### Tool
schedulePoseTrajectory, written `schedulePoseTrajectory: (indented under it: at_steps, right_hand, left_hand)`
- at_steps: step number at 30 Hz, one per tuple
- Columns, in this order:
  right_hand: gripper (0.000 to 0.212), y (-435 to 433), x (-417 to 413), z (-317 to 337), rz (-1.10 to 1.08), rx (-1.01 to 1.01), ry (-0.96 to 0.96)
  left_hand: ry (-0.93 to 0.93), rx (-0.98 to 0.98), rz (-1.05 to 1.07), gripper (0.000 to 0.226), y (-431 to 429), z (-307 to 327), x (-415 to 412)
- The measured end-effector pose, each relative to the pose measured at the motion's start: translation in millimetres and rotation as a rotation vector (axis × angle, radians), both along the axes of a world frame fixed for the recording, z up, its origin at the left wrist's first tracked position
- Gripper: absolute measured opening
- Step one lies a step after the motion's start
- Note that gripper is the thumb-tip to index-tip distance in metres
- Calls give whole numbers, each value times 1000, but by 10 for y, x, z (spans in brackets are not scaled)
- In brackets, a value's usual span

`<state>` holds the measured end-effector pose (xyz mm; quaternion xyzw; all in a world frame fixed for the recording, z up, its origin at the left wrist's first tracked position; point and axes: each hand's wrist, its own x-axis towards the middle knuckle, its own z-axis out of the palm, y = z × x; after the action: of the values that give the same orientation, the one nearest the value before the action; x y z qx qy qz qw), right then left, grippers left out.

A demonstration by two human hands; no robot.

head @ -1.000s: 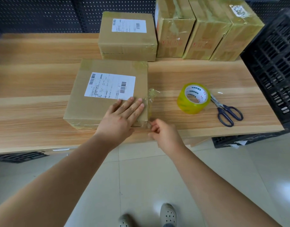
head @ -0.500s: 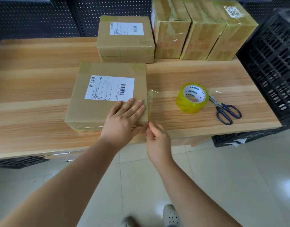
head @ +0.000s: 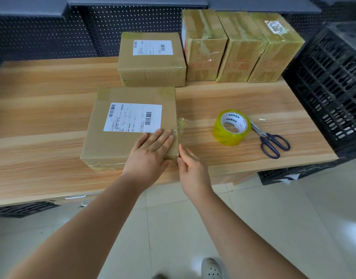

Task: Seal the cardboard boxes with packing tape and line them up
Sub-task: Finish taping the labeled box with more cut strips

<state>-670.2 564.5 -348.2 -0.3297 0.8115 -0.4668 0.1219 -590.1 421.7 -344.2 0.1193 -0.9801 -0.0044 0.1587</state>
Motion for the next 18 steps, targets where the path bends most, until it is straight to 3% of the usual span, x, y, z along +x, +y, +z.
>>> schedulePoseTrajectory:
  at_steps: [8,11,15,18]
  right_hand:
    - [26,-30,20,30,-186,6,-232]
    - [35,-31,39,97,-156,42,-335]
    - [60,-14,43,68,53,265,-249]
    - [60,118,-141,139,211,415,-172]
  left_hand:
    - [-124,-55,53,66,50,76,1]
    - [-166,-52,71,66,63,85,-15]
    - [-239,-46,98,67,39,101,-77]
    - [-271,5,132,77,40,118,-182]
